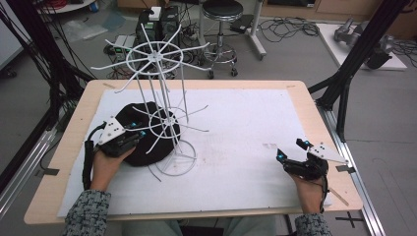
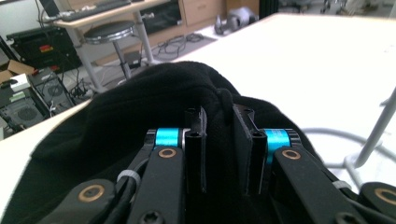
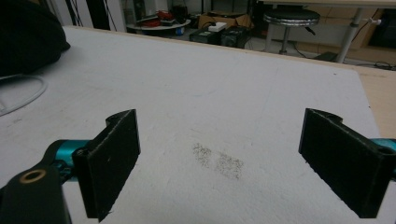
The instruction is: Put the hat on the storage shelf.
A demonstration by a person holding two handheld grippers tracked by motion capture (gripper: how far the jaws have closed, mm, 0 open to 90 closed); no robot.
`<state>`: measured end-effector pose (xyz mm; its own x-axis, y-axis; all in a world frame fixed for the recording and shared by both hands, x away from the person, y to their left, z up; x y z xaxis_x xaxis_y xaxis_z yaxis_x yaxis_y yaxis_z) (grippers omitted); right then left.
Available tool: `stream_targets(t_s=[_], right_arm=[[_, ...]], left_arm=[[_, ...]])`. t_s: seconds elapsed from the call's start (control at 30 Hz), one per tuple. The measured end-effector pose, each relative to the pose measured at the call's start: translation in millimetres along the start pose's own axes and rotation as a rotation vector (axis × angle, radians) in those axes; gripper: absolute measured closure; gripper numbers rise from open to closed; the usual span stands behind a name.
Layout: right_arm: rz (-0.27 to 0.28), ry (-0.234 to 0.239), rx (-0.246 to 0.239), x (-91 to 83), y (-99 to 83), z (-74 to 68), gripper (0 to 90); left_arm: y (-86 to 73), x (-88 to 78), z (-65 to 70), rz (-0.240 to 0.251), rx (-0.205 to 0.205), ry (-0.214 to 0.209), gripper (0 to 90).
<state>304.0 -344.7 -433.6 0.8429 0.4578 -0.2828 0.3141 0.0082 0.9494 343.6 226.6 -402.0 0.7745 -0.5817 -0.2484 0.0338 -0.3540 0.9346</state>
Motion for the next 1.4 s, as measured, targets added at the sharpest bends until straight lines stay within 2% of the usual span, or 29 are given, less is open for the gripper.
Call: stream_targets(t_s=[0.1, 0.2, 0.33, 0.4, 0.63, 0.7, 0.77, 0.97, 1.1, 1.17, 1.4], right_arm=[[0.001, 0.001, 0.006, -0.2, 0.0, 0.5, 11.7], [0.001, 0.000, 0.007, -0.6, -0.1, 0.5, 11.7], [-0.001, 0.000, 0.015, -0.8, -0.2, 0.7, 11.7], [0.000, -0.001, 0.013, -1.1, -0.2, 1.4, 11.7], [0.000, -0.001, 0.016, -0.7, -0.3, 0.8, 11.8], [0.003, -0.002, 0.016, -0.9, -0.1, 1.1, 11.8], [0.005, -0.001, 0.021, -1.4, -0.1, 1.7, 11.7], [0.006, -0.003, 0.023, -2.1, -0.1, 2.7, 11.8], [0.001, -0.003, 0.020, -1.7, -0.3, 2.7, 11.8], [0.005, -0.001, 0.024, -1.8, -0.2, 2.5, 11.8], [0.002, -0.002, 0.023, -1.7, -0.1, 2.7, 11.8]], left_arm=[[5.3, -9.0, -4.3, 0.035, -0.006, 0.012, 76.4], [11.3, -17.9, -10.8, 0.046, -0.011, 0.037, 76.4], [13.1, -34.5, -25.9, 0.099, -0.071, 0.077, 76.5], [15.0, -42.1, -30.6, 0.116, -0.081, 0.090, 76.5], [28.4, -61.7, -46.1, 0.135, -0.048, 0.110, 76.5], [30.7, -66.3, -51.1, 0.126, -0.038, 0.122, 76.6], [32.0, -71.9, -56.4, 0.132, -0.043, 0.124, 76.5], [36.6, -89.8, -72.0, 0.134, -0.041, 0.175, 76.5], [42.7, -102.1, -83.4, 0.161, -0.051, 0.202, 76.5], [48.3, -109.1, -90.1, 0.177, -0.055, 0.217, 76.5], [70.8, -122.9, -107.1, 0.198, -0.025, 0.244, 76.4]])
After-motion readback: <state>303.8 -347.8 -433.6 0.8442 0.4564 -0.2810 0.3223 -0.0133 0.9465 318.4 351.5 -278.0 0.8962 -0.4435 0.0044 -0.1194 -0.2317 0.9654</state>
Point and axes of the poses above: each handheld gripper's, and its own axes: x roughly forward along the jaws, y roughly out of its top, z roughly to its right, the point moved 1 cm from there along x, roughly forward along the jaws, and after that the axes turned 7 degrees about x, right-handed, at the moved point
